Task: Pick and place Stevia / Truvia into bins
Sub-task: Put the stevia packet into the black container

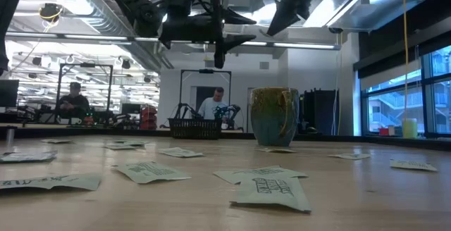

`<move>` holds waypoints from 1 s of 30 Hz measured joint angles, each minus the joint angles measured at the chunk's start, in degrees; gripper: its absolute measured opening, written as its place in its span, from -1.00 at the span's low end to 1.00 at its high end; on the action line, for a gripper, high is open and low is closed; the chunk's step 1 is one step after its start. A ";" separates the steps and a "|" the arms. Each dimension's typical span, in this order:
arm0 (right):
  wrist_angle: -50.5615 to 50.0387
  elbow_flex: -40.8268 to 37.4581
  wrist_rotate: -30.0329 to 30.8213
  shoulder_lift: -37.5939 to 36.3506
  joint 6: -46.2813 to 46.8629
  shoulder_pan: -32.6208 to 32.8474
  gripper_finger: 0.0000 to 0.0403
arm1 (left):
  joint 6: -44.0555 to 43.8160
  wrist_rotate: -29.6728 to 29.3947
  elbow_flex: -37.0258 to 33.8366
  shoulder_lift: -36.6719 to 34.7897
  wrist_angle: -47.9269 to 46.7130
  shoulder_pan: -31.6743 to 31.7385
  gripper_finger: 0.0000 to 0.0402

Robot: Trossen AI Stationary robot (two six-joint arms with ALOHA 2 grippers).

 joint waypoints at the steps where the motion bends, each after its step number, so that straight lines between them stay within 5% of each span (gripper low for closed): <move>1: 0.32 0.00 0.00 0.00 -0.15 0.00 -1.00 | 0.66 0.00 0.00 0.00 0.01 -0.29 -0.26; 12: 4.96 0.04 -1.29 0.00 -0.92 0.02 -1.00 | 3.60 -0.04 0.00 0.01 -1.04 -1.30 -0.33; 23: 5.89 0.04 -2.64 0.00 -1.31 0.04 -0.96 | 8.39 -0.07 0.00 0.02 -1.03 -0.91 -0.94; 30: 5.72 0.04 -2.47 -0.04 -3.68 0.17 -0.85 | 9.60 0.52 0.00 0.02 -1.05 -0.45 -0.97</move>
